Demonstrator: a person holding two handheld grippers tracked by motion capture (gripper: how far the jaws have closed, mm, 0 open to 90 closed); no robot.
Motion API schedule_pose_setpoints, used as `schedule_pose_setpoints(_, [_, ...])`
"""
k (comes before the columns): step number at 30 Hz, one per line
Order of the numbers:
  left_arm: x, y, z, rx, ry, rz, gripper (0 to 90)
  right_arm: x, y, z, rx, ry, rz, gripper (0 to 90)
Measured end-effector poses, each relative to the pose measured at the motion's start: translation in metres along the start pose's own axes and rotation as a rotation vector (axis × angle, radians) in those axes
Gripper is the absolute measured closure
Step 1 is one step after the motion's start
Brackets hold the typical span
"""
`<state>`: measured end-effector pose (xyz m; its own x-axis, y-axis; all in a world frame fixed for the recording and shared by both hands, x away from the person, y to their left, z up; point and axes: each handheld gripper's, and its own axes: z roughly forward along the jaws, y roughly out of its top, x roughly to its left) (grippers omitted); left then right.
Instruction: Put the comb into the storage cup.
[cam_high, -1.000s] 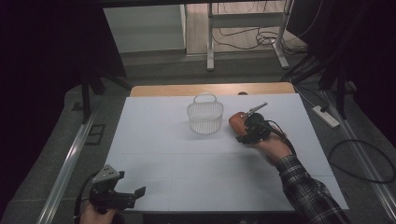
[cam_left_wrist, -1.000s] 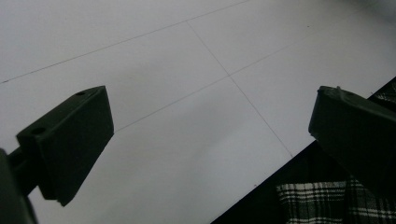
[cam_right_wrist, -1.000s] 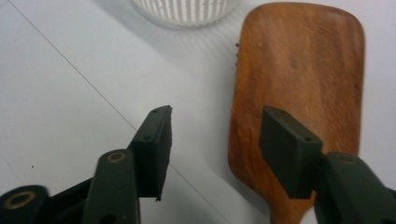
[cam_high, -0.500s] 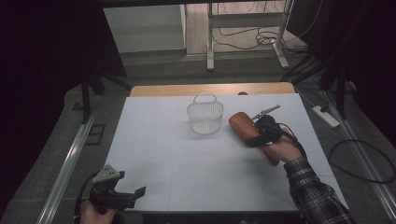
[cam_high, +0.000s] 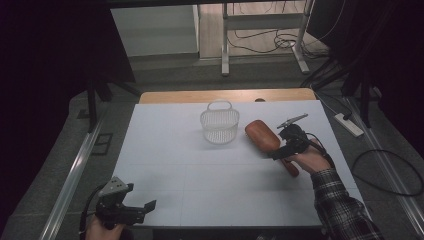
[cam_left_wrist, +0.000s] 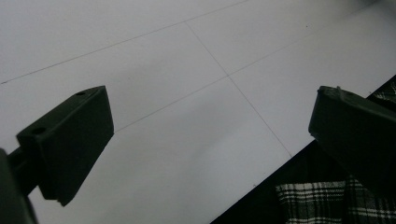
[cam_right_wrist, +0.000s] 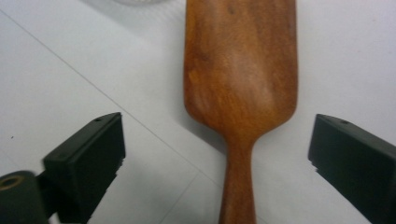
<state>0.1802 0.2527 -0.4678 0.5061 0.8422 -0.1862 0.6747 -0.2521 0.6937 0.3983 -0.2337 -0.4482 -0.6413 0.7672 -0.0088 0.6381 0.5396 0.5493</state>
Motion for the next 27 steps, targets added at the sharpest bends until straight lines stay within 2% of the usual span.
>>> schedule_pose_setpoints(4, [0.000, 0.000, 0.000, 0.001, -0.006, 0.002, 0.8, -0.003, -0.003, -0.002, -0.017, -0.003, 0.008, 0.0])
schedule_pose_setpoints(15, [0.000, 0.000, 0.001, 0.006, -0.008, 0.006, 0.8, -0.006, -0.007, -0.002, -0.012, 0.003, 0.024, 0.0])
schedule_pose_setpoints(27, [0.000, 0.001, 0.000, 0.005, -0.012, 0.008, 0.8, -0.011, -0.015, 0.022, 0.073, -0.020, 0.033, 0.0])
